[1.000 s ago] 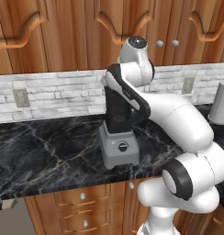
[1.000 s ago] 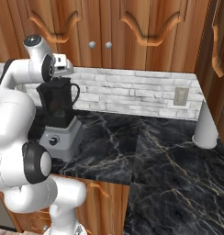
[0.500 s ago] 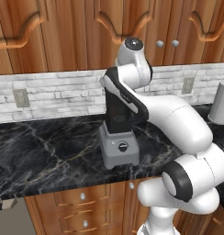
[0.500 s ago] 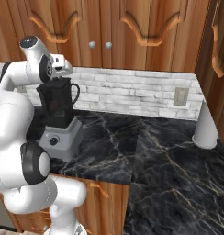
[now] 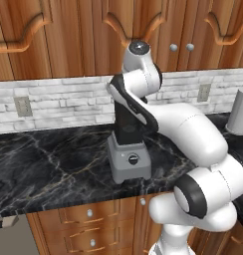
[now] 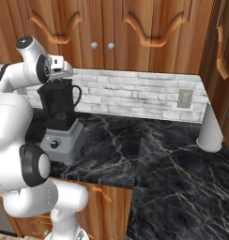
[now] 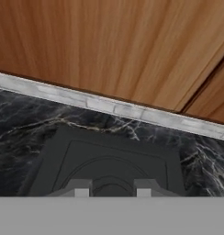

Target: Open the blender lid, put the tangerine in the blender, close the lid, and start the blender.

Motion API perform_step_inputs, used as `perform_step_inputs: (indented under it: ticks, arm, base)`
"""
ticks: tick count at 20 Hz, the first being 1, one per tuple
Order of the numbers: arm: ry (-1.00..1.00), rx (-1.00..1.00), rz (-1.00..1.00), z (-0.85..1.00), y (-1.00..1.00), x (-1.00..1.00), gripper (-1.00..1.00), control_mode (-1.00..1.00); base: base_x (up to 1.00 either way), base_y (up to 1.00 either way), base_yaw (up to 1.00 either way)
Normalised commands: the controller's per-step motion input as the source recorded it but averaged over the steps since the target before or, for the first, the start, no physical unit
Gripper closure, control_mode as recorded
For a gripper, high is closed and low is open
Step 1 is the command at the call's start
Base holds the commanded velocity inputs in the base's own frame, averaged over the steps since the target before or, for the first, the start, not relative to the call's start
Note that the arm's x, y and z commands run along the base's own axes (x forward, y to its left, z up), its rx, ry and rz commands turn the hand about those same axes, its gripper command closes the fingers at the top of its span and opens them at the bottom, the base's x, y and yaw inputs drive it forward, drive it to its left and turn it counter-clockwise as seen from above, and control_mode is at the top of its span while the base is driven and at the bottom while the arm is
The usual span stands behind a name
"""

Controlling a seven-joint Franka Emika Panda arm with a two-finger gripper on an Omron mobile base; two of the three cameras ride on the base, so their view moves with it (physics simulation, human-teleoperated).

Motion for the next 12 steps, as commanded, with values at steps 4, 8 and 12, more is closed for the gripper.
perform_step_inputs:
  ticks: [4, 8, 12]
  arm:
    - [0.0, 0.0, -0.01, -0.02, 0.0, 0.11, -1.0, -1.0]
    - [-0.03, 0.0, 0.0, 0.01, -0.04, 0.0, -1.0, -1.0]
    - [-0.02, 0.0, -0.03, 0.16, -0.04, -0.13, -1.0, -1.0]
  base:
    - [0.0, 0.0, 0.0]
    - [0.0, 0.0, 0.0]
    - [0.0, 0.0, 0.0]
